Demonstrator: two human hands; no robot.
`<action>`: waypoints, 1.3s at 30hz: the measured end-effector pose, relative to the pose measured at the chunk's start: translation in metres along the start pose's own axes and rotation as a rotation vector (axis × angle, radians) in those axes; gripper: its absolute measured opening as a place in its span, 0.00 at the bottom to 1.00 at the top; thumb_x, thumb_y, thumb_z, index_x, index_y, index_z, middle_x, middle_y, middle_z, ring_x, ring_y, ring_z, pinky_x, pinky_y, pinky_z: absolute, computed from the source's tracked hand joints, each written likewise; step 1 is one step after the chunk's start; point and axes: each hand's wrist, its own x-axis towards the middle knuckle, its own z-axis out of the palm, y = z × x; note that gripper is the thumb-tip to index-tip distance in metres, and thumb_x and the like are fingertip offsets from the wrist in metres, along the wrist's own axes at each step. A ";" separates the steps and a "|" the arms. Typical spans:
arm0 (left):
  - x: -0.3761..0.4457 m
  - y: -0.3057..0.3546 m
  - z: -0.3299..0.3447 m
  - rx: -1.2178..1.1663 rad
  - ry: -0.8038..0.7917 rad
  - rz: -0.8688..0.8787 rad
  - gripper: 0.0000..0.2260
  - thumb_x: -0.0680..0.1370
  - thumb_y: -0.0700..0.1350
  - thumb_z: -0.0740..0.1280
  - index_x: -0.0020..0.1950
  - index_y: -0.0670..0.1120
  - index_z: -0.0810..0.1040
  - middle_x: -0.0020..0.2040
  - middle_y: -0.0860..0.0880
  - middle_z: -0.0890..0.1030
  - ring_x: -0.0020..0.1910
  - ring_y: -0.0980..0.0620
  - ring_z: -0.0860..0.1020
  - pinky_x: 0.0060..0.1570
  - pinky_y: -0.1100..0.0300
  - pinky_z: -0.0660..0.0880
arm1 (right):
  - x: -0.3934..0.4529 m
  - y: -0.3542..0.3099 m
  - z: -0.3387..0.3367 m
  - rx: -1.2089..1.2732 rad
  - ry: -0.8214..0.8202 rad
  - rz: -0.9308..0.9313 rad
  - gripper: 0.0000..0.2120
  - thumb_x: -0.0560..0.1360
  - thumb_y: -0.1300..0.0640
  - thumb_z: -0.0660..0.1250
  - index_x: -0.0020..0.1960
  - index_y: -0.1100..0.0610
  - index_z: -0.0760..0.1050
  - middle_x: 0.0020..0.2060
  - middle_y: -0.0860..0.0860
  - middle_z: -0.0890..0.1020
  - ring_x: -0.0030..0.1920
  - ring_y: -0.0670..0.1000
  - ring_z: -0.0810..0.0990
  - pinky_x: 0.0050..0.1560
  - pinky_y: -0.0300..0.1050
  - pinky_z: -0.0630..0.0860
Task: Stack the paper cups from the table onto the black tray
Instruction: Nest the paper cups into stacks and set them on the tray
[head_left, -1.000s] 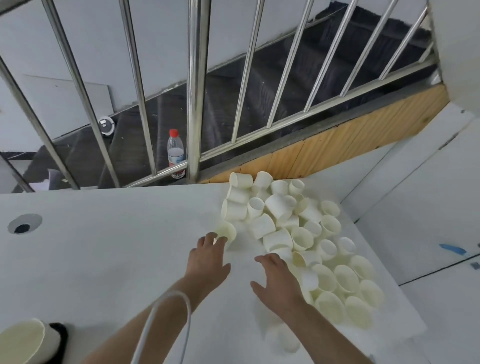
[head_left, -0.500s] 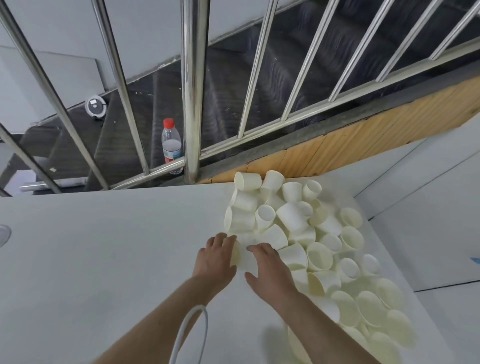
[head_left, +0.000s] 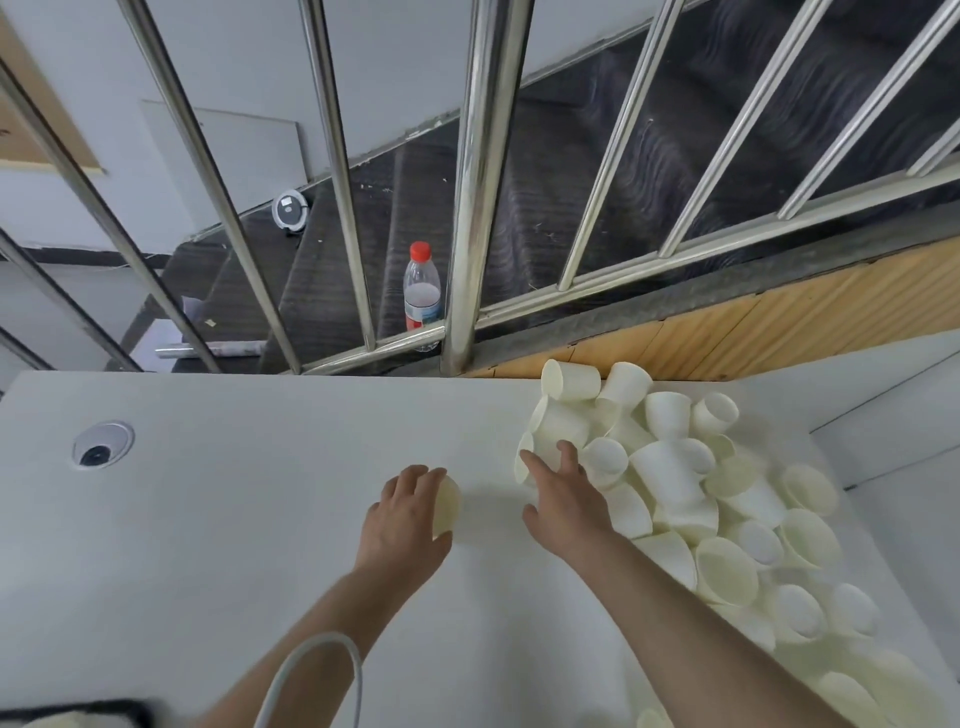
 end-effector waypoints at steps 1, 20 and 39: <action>0.000 0.000 0.000 -0.005 0.003 -0.001 0.31 0.73 0.50 0.68 0.74 0.53 0.60 0.71 0.53 0.64 0.68 0.49 0.66 0.61 0.55 0.72 | 0.004 0.000 0.001 -0.014 -0.018 0.003 0.30 0.77 0.57 0.63 0.75 0.46 0.56 0.72 0.54 0.52 0.65 0.57 0.68 0.51 0.47 0.75; -0.004 0.006 0.009 -0.022 -0.001 0.016 0.32 0.73 0.50 0.68 0.75 0.53 0.58 0.72 0.53 0.63 0.69 0.49 0.64 0.61 0.56 0.71 | -0.018 0.003 0.014 0.177 0.005 -0.097 0.31 0.75 0.46 0.69 0.73 0.54 0.63 0.69 0.46 0.68 0.62 0.49 0.75 0.60 0.43 0.73; -0.045 0.012 0.002 -0.050 -0.002 0.074 0.33 0.73 0.45 0.67 0.75 0.53 0.57 0.70 0.52 0.62 0.68 0.49 0.65 0.57 0.58 0.74 | -0.065 -0.013 0.019 0.117 0.039 -0.119 0.34 0.73 0.55 0.68 0.75 0.49 0.59 0.68 0.47 0.63 0.67 0.51 0.65 0.59 0.44 0.76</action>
